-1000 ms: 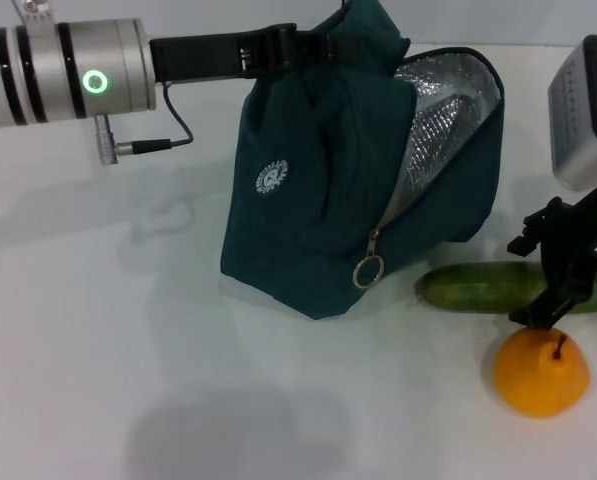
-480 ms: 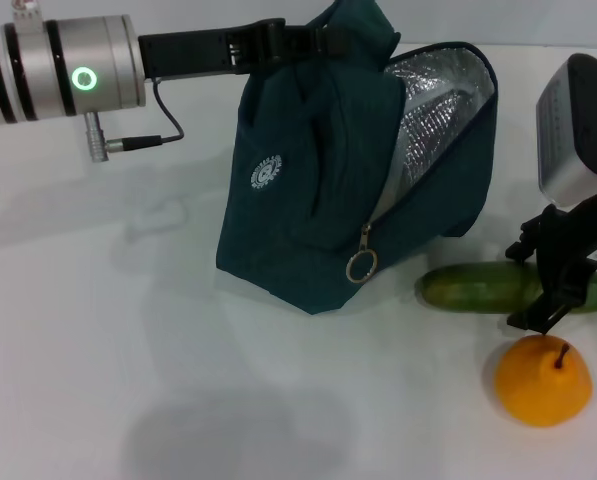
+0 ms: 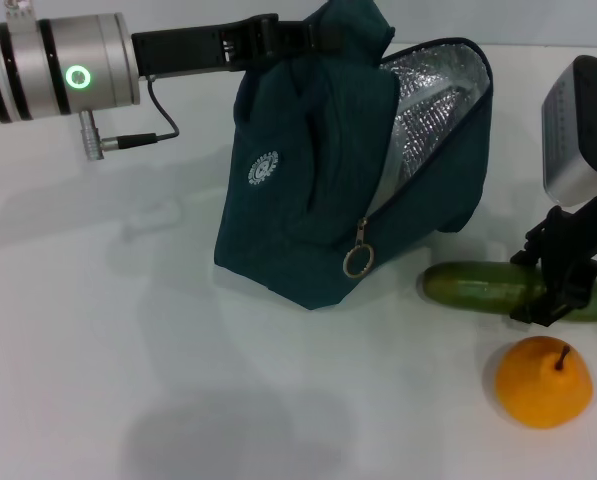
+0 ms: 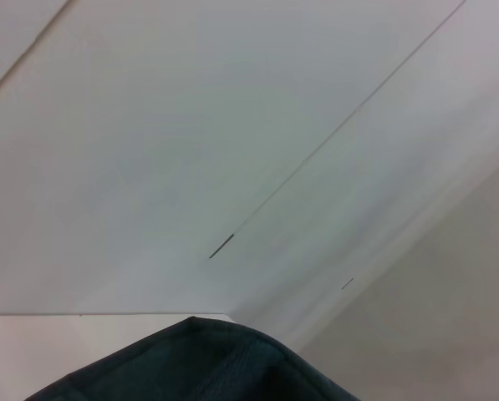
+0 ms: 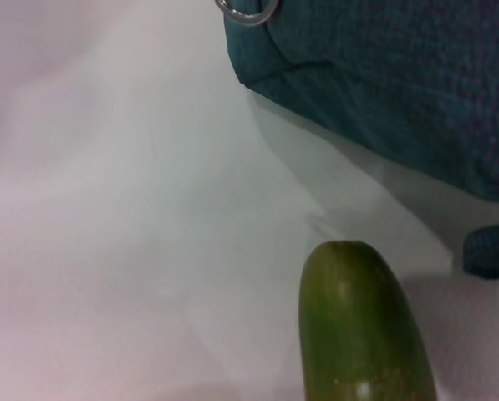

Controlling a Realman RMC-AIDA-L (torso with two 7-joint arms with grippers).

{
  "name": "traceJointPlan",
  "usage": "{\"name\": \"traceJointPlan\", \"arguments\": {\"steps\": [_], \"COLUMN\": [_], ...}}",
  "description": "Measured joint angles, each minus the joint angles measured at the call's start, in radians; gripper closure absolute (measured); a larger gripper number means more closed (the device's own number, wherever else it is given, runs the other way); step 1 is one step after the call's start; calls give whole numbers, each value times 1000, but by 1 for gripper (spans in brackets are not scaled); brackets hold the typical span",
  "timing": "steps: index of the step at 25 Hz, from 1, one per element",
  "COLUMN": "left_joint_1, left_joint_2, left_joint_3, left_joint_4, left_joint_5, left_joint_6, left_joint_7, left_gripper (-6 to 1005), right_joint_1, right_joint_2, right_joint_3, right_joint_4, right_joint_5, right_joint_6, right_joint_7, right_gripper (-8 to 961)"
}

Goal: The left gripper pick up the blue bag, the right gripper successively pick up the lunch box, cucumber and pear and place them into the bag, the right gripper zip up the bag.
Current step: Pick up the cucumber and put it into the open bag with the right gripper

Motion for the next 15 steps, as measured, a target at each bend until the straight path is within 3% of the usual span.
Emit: {"name": "traceJointPlan", "arguments": {"steps": [6, 9, 15], "left_joint_1": [-3, -4, 1], "left_joint_2": [1, 2, 3], "left_joint_3": [0, 0, 0], "left_joint_4": [0, 0, -1], "left_joint_5": [0, 0, 0], "left_joint_6": [1, 1, 2], "left_joint_7": [-4, -6, -30], "left_gripper": [942, 942, 942], "right_joint_1": [0, -12, -95], "right_joint_2": [-5, -12, -66], "right_joint_3": [70, 219, 623], "right_joint_4": [0, 3, 18], "right_joint_5": [0, 0, 148], "right_joint_6": [-56, -136, -382], "right_joint_7": [5, -14, -134], "right_gripper": [313, 312, 310]}}
